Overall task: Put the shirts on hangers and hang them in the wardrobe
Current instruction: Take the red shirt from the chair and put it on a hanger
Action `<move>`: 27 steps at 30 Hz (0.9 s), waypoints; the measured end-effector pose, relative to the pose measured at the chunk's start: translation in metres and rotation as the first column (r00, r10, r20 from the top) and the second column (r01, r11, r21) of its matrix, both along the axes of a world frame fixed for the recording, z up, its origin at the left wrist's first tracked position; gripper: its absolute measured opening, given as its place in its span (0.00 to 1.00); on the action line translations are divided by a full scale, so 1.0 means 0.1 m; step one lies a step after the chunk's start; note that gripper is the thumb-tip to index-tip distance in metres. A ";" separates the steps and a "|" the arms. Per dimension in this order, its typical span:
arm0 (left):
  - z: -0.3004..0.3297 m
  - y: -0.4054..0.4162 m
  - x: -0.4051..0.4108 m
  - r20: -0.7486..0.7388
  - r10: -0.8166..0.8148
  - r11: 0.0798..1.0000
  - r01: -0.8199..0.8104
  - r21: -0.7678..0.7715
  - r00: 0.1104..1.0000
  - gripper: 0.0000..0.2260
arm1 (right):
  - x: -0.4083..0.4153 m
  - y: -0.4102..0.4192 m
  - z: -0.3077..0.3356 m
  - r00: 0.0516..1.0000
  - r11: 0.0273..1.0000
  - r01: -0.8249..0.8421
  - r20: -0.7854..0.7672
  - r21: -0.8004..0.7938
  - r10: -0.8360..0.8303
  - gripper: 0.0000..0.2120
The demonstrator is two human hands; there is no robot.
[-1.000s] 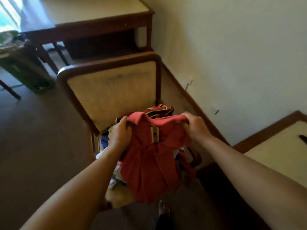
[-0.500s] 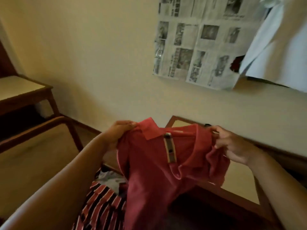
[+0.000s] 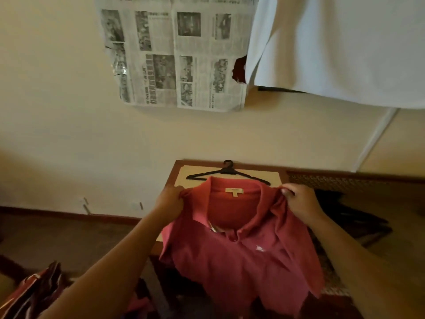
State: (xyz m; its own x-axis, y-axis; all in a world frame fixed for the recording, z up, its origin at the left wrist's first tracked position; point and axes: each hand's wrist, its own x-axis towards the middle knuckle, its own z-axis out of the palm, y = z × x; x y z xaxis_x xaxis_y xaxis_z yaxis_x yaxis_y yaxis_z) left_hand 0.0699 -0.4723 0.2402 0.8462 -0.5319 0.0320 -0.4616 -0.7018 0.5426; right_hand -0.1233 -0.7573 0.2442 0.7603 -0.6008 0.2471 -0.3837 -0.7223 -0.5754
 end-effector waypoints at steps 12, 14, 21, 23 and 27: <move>-0.76 -1.11 1.25 -0.103 0.257 0.966 -0.257 0.016 0.961 0.11 | 0.97 -1.22 -0.69 0.712 0.939 -0.233 -0.613 0.255 0.343 0.29; -0.86 -1.20 1.39 -0.133 0.264 0.964 -0.257 0.068 0.955 0.10 | 1.05 -1.38 -0.81 0.716 0.943 -0.261 -0.615 0.205 0.331 0.20; -0.93 -1.44 1.89 -0.335 0.106 0.982 -0.045 0.185 0.936 0.05 | 1.43 -1.99 -0.97 0.882 0.947 -0.035 -0.436 0.319 0.180 0.14; -0.97 -1.48 2.06 -0.348 0.112 0.980 -0.046 0.192 0.931 0.05 | 1.55 -2.14 -1.03 0.893 0.942 0.034 -0.433 0.333 0.121 0.12; -1.00 -1.66 2.33 -0.295 0.185 0.982 -0.184 0.032 0.937 0.08 | 1.81 -2.40 -1.11 0.918 0.898 0.224 -0.391 0.378 -0.065 0.15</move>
State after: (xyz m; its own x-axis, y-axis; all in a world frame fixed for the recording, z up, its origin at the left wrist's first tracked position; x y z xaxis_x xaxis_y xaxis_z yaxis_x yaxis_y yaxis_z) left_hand 0.3032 -0.6387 0.1401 0.9005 -0.3649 -0.2364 -0.1427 -0.7616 0.6321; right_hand 0.0581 -0.9977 0.1329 0.6439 -0.6963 -0.3170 -0.7024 -0.3738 -0.6057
